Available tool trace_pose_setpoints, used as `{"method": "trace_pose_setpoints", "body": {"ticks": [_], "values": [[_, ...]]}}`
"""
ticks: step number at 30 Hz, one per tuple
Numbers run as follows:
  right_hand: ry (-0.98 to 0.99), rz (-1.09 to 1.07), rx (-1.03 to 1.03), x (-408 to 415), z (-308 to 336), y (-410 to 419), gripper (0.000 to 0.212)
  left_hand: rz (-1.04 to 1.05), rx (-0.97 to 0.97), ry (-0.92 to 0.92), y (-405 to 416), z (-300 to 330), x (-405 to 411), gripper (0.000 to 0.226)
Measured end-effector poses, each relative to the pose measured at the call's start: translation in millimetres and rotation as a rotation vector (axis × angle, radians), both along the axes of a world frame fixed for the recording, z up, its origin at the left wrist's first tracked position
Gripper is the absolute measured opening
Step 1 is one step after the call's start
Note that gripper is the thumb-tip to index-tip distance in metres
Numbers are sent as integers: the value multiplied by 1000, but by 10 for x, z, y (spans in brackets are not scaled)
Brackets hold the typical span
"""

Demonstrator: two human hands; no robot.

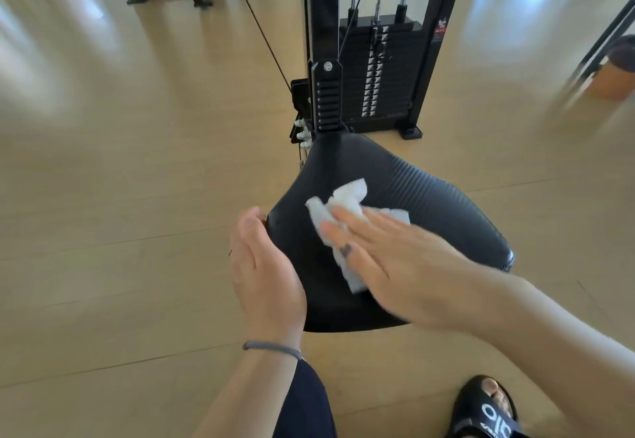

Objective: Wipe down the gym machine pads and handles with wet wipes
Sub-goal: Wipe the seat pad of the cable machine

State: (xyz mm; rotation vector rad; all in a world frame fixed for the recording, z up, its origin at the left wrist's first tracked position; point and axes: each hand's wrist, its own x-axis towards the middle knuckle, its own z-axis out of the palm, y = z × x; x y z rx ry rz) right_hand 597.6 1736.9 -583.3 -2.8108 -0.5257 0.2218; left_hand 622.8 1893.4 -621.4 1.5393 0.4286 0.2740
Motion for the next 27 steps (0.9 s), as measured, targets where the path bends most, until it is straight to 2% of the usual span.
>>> {"method": "trace_pose_setpoints", "body": {"ticks": [3, 5, 8, 11, 13, 15, 18, 21, 25, 27], "values": [[-64, -106, -29, 316, -80, 161, 56, 14, -18, -11, 5, 18, -17, 36], [-112, 7, -48, 46, -98, 299, 58, 38, -54, -1, 6, 13, 3, 33], [-60, 168, -20, -543, -54, 204, 56, 58, -117, 23, 6, -5, 27, 32], [-150, 40, -47, -653, -92, -132, 54, 59, -128, 18, 1, -6, 20, 33], [-153, -69, -47, -549, -62, -60, 57, 55, -138, 14, 2, 11, 20, 34], [-116, -43, -14, -434, -53, 210, 62, 59, -209, 40, 7, 41, 19, 33], [-122, 107, -49, -468, -112, 484, 61, -17, -427, 120, 22, 103, -1, 35], [-134, 125, -45, -621, -96, 209, 57, -36, -423, 128, 37, 82, -7, 40], [-170, -66, -9, -730, -26, -57, 56, 0, -405, 130, 37, 67, 4, 43], [-103, 16, -54, -676, -20, 121, 62, 35, -446, 131, 45, 78, -14, 43]]}}
